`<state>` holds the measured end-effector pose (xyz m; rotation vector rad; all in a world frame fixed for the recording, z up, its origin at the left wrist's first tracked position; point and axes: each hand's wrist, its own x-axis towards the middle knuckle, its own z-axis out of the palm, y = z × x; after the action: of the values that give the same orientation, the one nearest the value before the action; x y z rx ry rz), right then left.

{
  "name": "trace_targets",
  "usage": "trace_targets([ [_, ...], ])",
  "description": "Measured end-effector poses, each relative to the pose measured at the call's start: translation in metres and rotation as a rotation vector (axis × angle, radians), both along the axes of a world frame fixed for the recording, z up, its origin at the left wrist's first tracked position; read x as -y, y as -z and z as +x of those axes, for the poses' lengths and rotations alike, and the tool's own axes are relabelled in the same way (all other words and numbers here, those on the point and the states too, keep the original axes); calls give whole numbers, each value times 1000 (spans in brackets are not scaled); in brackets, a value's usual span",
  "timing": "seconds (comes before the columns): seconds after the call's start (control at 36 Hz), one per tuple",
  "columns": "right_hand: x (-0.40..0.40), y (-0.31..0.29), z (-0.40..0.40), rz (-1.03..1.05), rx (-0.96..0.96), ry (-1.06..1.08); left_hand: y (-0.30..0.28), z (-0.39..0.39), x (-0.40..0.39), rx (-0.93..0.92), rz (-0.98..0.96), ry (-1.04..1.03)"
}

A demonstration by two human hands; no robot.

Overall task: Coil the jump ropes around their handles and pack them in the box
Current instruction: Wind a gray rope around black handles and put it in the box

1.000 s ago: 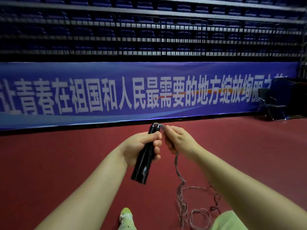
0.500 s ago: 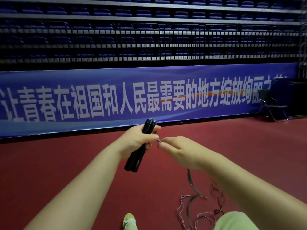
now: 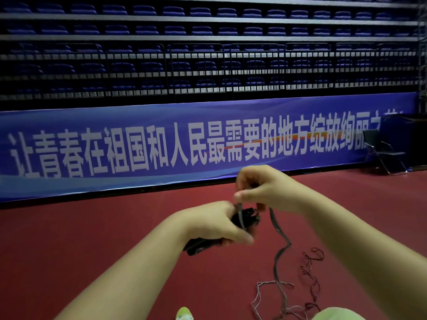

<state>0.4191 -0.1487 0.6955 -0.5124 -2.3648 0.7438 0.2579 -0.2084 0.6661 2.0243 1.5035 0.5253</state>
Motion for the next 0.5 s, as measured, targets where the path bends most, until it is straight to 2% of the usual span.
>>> trace_targets([
  [0.11,-16,16,-2,-322,-161,-111,1,-3,5,242,11,43],
  [0.25,-16,33,-12,-465,-321,-182,14,-10,3,539,-24,90],
  [0.36,-12,41,-16,-365,-377,-174,22,-22,0,752,-67,176],
  [0.5,-10,39,-21,-167,-395,5,25,-25,2,822,-48,142],
])
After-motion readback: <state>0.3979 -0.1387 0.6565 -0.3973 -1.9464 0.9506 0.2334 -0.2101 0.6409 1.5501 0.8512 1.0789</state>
